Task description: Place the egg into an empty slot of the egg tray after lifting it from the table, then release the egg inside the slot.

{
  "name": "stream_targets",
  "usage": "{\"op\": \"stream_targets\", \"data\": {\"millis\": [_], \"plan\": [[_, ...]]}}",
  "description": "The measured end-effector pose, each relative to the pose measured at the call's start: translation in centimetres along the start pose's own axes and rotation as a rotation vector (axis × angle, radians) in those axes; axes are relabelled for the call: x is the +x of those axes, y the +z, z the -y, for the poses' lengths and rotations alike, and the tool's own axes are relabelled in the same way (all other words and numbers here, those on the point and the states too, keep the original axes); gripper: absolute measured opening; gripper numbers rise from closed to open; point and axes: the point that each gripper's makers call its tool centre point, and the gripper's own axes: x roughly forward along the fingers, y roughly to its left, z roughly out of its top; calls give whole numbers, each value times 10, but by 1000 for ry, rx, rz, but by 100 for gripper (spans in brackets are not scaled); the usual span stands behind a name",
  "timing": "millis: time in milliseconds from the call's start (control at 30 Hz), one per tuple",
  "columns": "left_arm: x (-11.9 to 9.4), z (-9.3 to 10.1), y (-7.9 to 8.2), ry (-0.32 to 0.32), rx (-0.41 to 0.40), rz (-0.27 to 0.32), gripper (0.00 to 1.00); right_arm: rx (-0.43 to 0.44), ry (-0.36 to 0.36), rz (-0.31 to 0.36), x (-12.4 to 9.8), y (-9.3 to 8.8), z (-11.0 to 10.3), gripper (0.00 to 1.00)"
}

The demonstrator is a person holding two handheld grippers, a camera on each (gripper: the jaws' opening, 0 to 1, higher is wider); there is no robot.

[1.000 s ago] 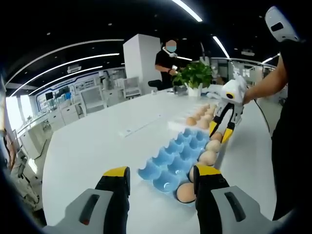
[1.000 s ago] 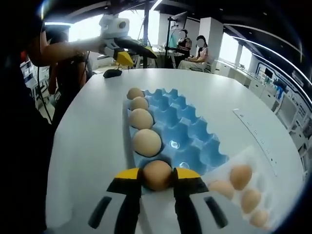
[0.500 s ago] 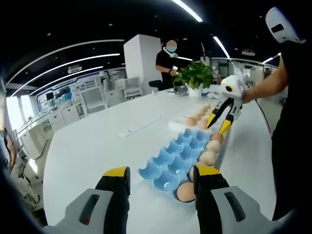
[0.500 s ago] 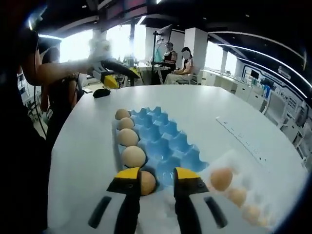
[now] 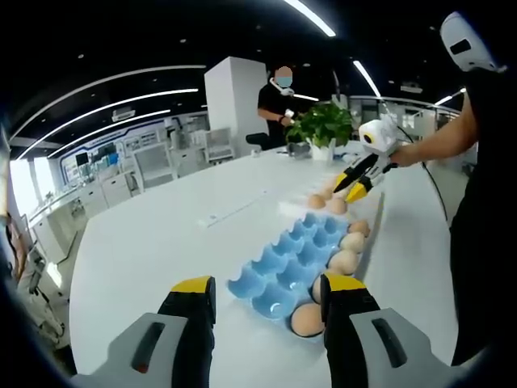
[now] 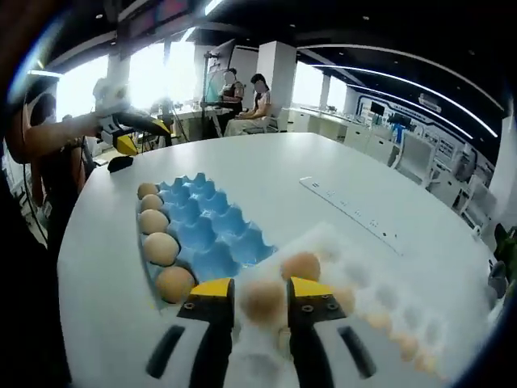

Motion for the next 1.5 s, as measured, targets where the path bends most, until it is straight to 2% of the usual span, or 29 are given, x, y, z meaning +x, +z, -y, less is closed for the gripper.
{"op": "stream_targets", "data": {"millis": [633, 867, 1167, 1300, 1400, 1500], "plan": [[-1, -4, -1, 5, 0, -2, 53, -6, 20, -80, 14, -20, -3, 27], [-1, -4, 0, 7, 2, -4, 52, -1, 31, -87, 16, -20, -2, 27], [-4, -7, 0, 17, 3, -4, 52, -15, 92, -188, 21, -23, -3, 28], [-4, -8, 0, 23, 4, -4, 52, -9, 111, -202, 22, -25, -2, 28], [-4, -7, 1, 25, 4, -2, 52, 21, 101, -214, 22, -25, -2, 27], [-4, -6, 1, 24, 4, -4, 52, -1, 85, -206, 20, -24, -3, 26]]}}
